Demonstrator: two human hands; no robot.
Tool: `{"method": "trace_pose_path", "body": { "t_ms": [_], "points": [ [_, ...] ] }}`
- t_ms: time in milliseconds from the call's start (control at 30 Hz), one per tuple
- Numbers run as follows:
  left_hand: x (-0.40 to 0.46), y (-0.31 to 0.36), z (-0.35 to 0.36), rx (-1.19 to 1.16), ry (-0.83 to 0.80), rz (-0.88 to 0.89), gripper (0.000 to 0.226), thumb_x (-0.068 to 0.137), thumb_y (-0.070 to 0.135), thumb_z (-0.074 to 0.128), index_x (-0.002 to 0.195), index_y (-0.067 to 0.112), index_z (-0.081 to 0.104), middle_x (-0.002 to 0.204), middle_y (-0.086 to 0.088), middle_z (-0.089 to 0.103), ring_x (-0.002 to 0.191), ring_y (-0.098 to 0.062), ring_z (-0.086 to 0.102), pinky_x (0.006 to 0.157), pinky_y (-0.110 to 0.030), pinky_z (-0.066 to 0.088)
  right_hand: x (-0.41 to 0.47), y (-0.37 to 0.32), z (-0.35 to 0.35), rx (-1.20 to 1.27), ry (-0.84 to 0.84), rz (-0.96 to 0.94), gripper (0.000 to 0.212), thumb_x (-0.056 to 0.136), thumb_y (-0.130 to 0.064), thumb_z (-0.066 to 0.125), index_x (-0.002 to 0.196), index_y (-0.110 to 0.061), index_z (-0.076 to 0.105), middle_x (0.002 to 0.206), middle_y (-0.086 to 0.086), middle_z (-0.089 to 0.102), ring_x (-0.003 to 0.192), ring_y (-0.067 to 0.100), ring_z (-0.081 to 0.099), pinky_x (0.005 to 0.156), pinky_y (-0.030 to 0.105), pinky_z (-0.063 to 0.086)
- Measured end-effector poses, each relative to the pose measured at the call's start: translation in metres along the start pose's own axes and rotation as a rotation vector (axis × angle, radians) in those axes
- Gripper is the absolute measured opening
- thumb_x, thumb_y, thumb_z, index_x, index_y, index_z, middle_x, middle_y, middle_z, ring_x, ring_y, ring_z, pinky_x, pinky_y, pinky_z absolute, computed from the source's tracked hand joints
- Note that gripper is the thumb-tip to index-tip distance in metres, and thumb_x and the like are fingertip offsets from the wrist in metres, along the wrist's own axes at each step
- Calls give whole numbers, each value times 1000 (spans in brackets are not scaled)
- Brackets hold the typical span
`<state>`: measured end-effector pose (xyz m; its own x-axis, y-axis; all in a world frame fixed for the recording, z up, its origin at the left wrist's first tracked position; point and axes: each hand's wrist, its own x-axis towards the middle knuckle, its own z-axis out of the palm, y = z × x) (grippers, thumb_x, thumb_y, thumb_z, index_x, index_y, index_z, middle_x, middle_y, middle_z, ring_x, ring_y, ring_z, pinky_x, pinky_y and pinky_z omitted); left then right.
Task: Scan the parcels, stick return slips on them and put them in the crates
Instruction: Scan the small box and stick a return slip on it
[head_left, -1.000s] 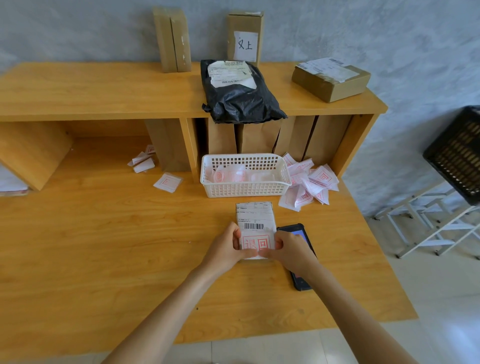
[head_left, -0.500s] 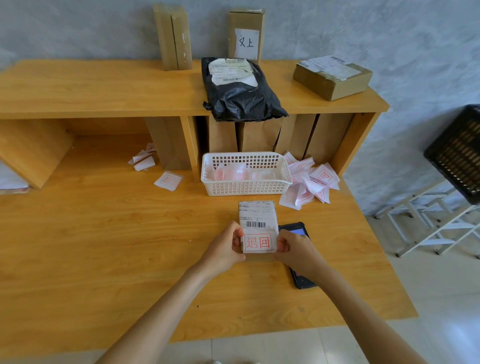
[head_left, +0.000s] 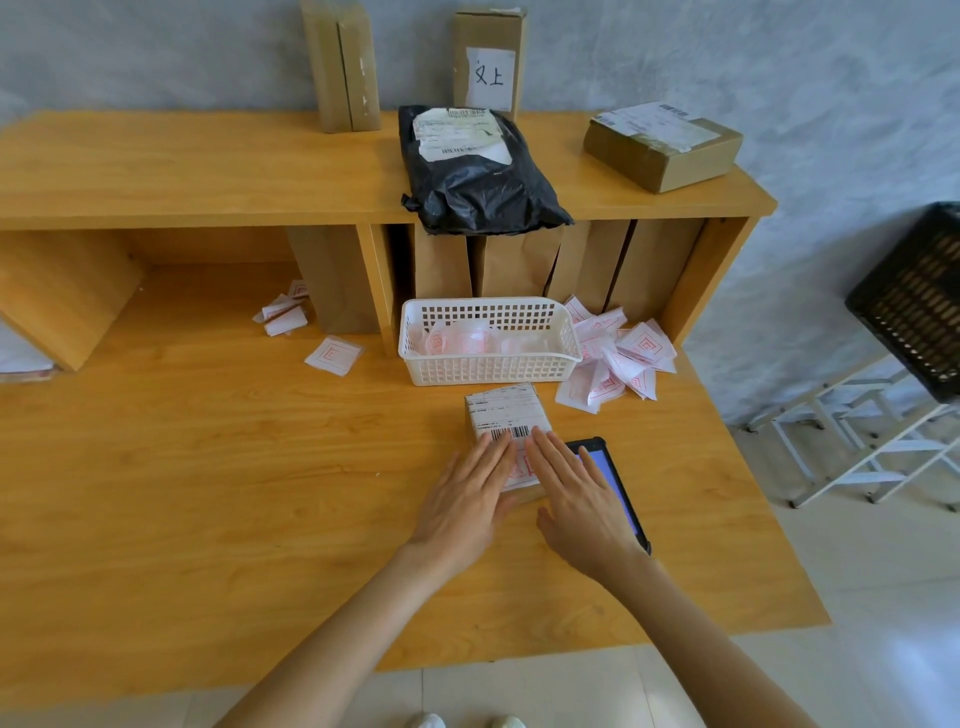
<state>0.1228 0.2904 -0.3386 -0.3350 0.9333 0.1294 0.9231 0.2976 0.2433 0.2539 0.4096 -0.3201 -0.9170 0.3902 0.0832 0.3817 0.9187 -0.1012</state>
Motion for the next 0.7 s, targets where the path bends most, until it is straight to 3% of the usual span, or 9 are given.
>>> {"method": "trace_pose_path", "body": {
  "t_ms": [100,233,267,333,400,467,533,600,700],
  "points": [
    [-1,-6,-1,8,-93,23,63,104,37,36,149,23,-5,159,9,-6,148,-11,-8,121,-38,9,4,1,1,-24,-30,12,93,56,-9,79,142,-7,46,149,9,42,138,23,39,107,46,35],
    [-2,-8,-8,51,-120,24,60,105,40,29,150,26,-8,159,11,-11,147,-9,-13,121,-37,3,2,3,4,2,-40,36,94,59,-5,77,146,-8,40,152,8,38,140,23,35,107,47,35],
    [-3,-10,-8,61,-111,30,59,103,41,28,153,25,-1,161,9,-4,148,-10,-6,120,-39,10,1,4,2,20,-41,58,93,66,-6,73,149,-9,32,155,7,31,142,23,28,110,46,31],
    [-5,-15,-7,66,-91,20,60,98,43,29,153,21,20,160,5,17,147,-14,13,114,-41,28,-1,8,0,65,-56,79,86,87,-8,55,152,-15,-1,160,-2,-2,147,19,1,120,44,14],
    [-7,-21,-6,50,-102,28,61,97,41,35,153,22,22,160,6,18,147,-15,14,113,-42,27,-3,13,0,87,-104,88,78,95,-10,42,147,-20,-16,155,-8,-18,146,16,-14,122,42,6],
    [-9,-24,-7,25,-102,38,63,98,42,35,154,26,10,161,10,5,148,-13,0,118,-40,16,-3,12,-1,111,-73,129,76,96,-13,46,152,-18,-6,159,-3,-8,148,18,-5,122,44,14],
    [-10,-26,-13,28,-137,34,61,96,50,17,152,30,0,158,15,-9,145,-8,-16,121,-37,3,-2,14,-5,140,-93,202,73,98,-20,46,155,-16,1,162,0,-1,150,17,0,121,39,16],
    [-9,-28,-22,-29,-135,15,68,91,59,7,153,30,9,158,16,-6,145,-5,-16,122,-37,4,1,21,-11,171,-95,252,72,99,-24,46,155,-17,2,163,-1,-2,150,15,-1,120,32,14],
    [-2,-29,-35,-252,-24,-132,56,99,55,31,150,30,31,160,13,5,146,-5,-1,118,-32,12,10,36,-23,180,-102,273,73,98,-22,49,155,-19,4,163,0,1,150,17,1,119,33,18]
  ]
}}
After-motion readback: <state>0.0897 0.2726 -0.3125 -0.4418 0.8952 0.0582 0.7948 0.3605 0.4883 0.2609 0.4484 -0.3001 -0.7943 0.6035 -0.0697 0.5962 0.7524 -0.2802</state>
